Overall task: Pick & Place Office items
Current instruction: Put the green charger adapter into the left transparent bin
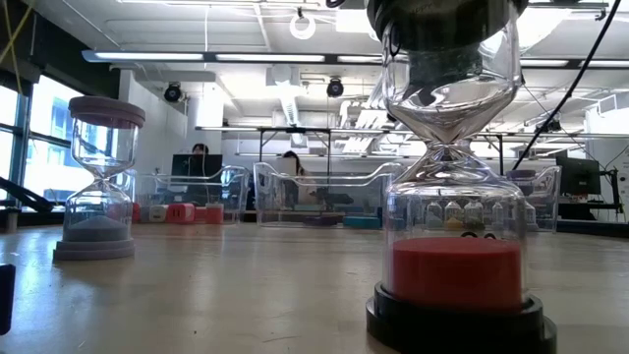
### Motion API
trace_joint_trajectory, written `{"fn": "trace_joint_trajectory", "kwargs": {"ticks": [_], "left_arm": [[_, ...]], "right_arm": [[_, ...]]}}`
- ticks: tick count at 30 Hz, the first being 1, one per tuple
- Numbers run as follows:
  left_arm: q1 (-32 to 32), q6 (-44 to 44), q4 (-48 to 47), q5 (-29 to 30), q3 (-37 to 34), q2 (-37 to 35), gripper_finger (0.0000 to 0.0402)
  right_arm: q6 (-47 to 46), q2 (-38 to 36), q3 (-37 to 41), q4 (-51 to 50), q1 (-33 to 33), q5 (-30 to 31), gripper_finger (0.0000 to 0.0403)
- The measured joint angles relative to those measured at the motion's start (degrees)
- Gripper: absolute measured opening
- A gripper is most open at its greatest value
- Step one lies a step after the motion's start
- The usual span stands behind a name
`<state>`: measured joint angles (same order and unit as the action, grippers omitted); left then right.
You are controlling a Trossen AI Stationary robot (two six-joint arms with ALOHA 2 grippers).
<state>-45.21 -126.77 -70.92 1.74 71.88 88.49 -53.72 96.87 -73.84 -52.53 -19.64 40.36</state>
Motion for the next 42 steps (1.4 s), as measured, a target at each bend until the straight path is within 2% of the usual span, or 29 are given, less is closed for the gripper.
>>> {"fn": "trace_joint_trajectory", "kwargs": {"ticks": [4, 8, 10, 13, 15, 18, 23, 27, 30, 35, 42], "left_arm": [[2.8, 0.1, -8.0, 10.5, 0.0, -10.0, 0.0123], [9.5, 6.4, -16.8, 20.1, 0.0, -18.3, 0.0123], [15.0, 12.2, -19.8, 23.5, 0.0, -21.6, 0.0123], [26.0, 26.8, -17.9, 27.9, 0.0, -25.6, 0.0124], [34.7, 36.5, -16.4, 28.8, 0.0, -27.0, 0.0124], [48.6, 53.4, -11.9, 27.3, 0.0, -27.5, 0.0124], [71.2, 78.5, -0.2, 15.9, 0.0, -26.5, 0.0124], [86.4, 89.1, 3.1, 7.7, 0.0, -23.8, 0.0124], [95.0, 94.4, 3.5, 6.0, 0.0, -20.2, 0.0124], [103.1, 100.9, 4.1, 3.9, 0.0, -11.4, 0.0124], [104.2, 107.5, 5.8, 3.3, 0.0, 1.0, 0.0124]], "right_arm": [[0.0, 0.0, 0.0, 0.0, -0.7, 0.3, 0.0300], [0.0, 0.0, 0.0, 0.0, -0.3, 1.9, 0.0300], [0.0, 0.0, 0.0, -0.1, 0.2, 2.0, 0.0300], [0.0, 0.0, 0.0, -0.2, 1.1, 1.2, 0.0300], [-0.2, 0.0, 0.0, -0.5, 1.6, 0.1, 0.0300], [-0.3, 0.0, 0.0, -0.6, 1.9, -0.9, 0.0300], [-1.6, 0.0, 0.0, -0.6, 2.4, -2.0, 0.0300], [-1.9, 0.0, 0.0, -0.6, 3.5, -1.9, 0.0300], [-1.9, 0.0, 0.0, -0.5, 4.8, -1.9, 0.0300], [-0.4, 0.0, 0.0, 1.1, 7.3, -2.7, 0.0300], [1.5, 0.0, 0.0, 2.1, 9.7, -4.6, 0.0300]]}}
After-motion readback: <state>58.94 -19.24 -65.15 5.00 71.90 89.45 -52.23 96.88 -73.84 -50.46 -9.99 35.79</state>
